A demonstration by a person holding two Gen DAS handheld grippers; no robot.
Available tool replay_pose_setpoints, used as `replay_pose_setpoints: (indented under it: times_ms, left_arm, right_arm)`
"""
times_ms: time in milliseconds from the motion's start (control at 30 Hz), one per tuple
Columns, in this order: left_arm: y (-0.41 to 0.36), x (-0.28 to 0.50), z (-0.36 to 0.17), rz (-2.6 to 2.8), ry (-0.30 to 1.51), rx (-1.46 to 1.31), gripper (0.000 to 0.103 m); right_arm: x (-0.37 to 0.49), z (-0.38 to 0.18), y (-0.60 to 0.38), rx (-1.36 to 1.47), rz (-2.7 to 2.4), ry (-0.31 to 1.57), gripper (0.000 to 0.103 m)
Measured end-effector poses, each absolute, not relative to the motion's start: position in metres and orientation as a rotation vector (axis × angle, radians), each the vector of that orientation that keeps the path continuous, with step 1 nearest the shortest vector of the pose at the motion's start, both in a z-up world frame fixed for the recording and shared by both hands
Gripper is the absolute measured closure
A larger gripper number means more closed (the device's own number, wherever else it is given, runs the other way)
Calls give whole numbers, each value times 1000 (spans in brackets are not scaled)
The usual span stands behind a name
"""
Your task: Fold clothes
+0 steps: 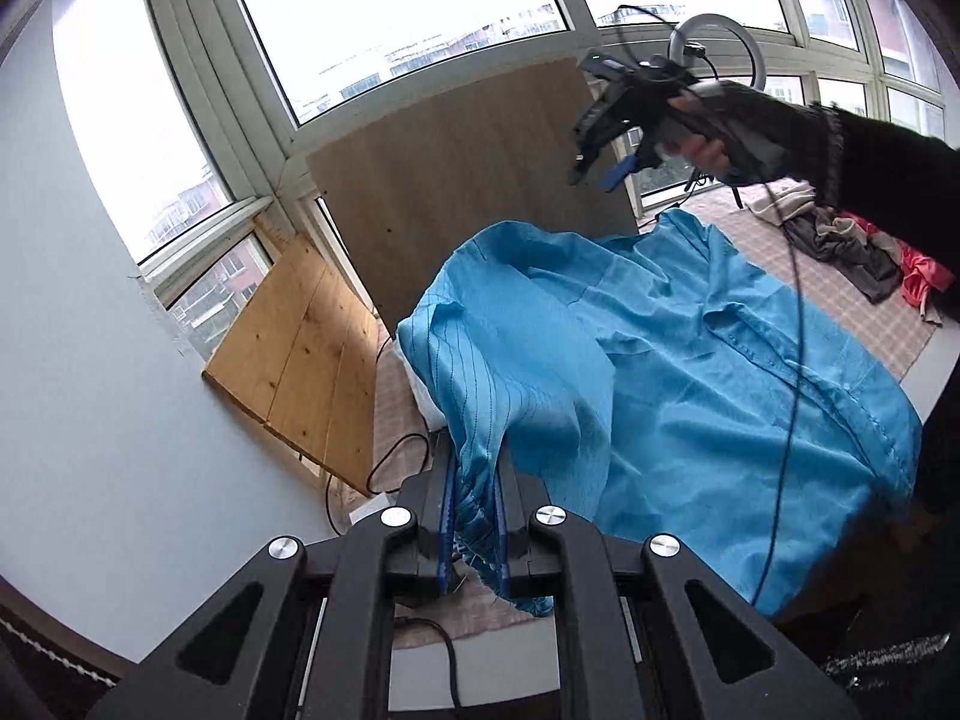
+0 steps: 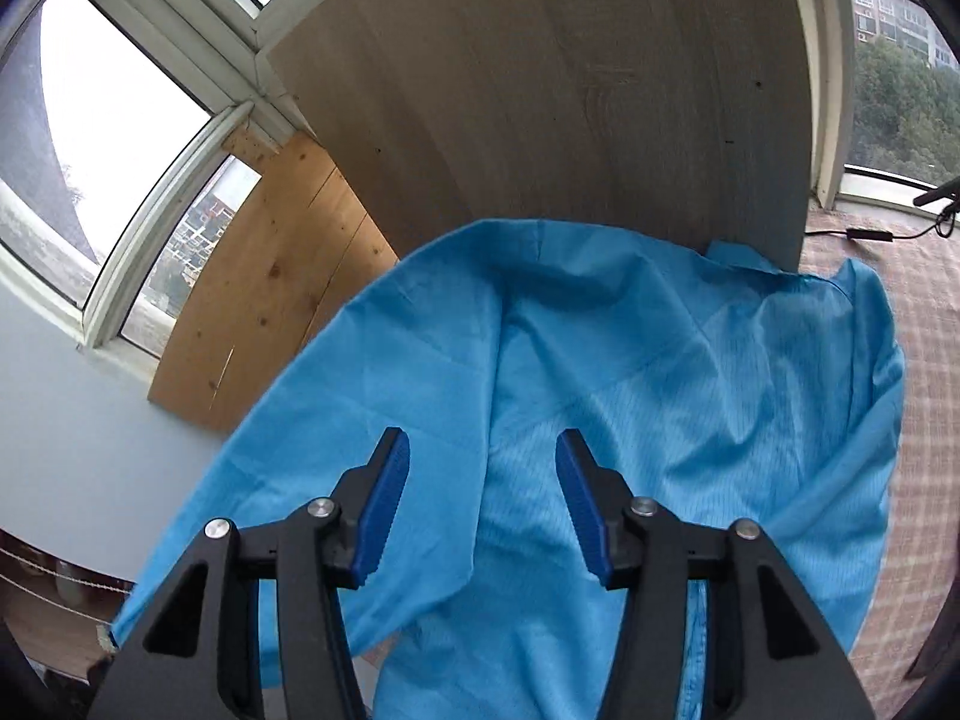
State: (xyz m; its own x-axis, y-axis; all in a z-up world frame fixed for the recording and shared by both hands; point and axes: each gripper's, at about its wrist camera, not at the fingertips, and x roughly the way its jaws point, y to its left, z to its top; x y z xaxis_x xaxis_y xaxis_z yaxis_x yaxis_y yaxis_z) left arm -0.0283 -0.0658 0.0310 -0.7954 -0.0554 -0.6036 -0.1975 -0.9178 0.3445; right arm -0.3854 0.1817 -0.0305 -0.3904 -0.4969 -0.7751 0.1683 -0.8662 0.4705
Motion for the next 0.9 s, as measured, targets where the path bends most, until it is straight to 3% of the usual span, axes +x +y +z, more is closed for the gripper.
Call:
replay_pose_setpoints:
  times_ms: [300, 500, 767, 833, 900]
  left_arm:
    - [16, 4, -8, 2833, 742, -1193, 94]
    - [37, 9, -34, 2802, 731, -1352, 94]
    - [28, 12, -56, 2807, 685, -1485, 94]
    - [21, 12, -60, 2814, 681, -1507, 94]
    - [12, 14, -59, 2824, 683, -1516, 94]
  right_arm:
    - [-516, -87, 121, 1695, -2112, -458, 53]
    - [-554, -125, 140, 1835, -2004, -695, 53]
    - [-564, -147, 114, 1904, -2016, -442, 54]
    - [-557, -151, 112, 1876, -2012, -401, 95]
    - [-548, -145, 117, 1811, -2022, -369, 98]
